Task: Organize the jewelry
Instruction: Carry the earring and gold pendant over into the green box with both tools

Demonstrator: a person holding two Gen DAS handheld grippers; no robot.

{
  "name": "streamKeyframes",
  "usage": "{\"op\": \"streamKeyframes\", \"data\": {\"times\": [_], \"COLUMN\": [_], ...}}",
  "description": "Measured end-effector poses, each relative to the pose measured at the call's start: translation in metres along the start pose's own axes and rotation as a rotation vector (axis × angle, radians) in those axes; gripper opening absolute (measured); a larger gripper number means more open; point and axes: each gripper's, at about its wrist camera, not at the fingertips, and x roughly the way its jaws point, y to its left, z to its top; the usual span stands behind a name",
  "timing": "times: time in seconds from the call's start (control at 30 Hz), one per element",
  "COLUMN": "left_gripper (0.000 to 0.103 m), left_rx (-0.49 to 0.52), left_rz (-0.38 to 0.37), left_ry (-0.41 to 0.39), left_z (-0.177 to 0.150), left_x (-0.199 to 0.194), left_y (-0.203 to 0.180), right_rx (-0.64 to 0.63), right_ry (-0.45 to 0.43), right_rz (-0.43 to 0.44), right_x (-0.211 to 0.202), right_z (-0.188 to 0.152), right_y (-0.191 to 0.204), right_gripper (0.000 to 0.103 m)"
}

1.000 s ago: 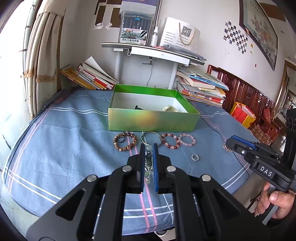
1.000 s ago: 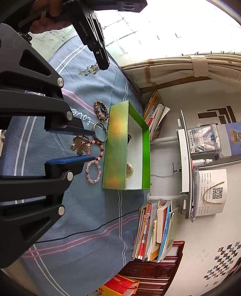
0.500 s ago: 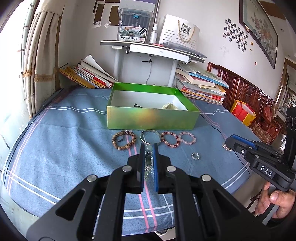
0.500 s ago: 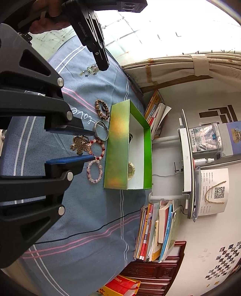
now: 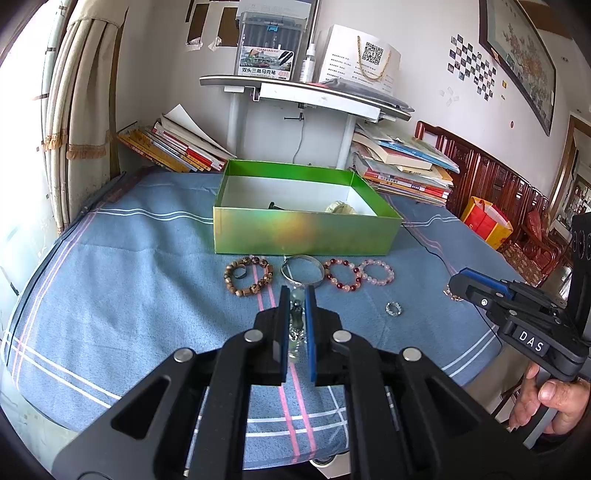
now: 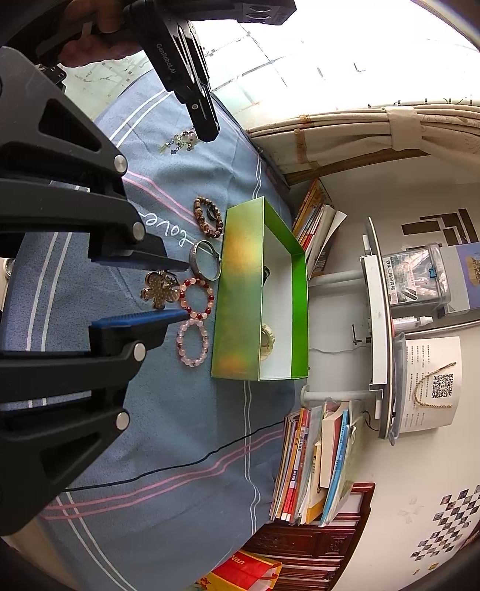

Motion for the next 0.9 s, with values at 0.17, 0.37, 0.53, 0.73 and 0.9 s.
{"op": "streamKeyframes", "data": {"times": [0.17,0.37,0.53,0.73,0.9], "left_gripper": [0.008,0.008,0.008,0.008,0.008], "left_rx": [-0.002,-0.002,0.002,0.008,0.012], "left_rz": [0.002,0.003,0.006,0.011,0.026], "left_ry": [0.002,0.007,0.004,-0.021,-0.022], "left_z": [-0.001,0.0,0.014,0.055,0.103], "left_x": [0.002,0.005,0.013,0.033,0.071], "left_y": [0.001,0.002,0.001,0.004,0.008], "right_rx": [0.002,0.007,0.009,0.0,-0.008], "right_ry": [0.003,0.007,0.004,-0.03,-0.054], "right_rz": [0.001,0.0,0.004,0.008,0.013], "right_x": [0.002,0.007,0.015,0.031,0.058], "right_z": [0.0,0.002,0.01,0.044,0.089], "right_y": [-0.001,-0.003,-0.007,-0.012,-0.023], "right_gripper": [0.021,0.021,0.021,0.021,0.021]}}
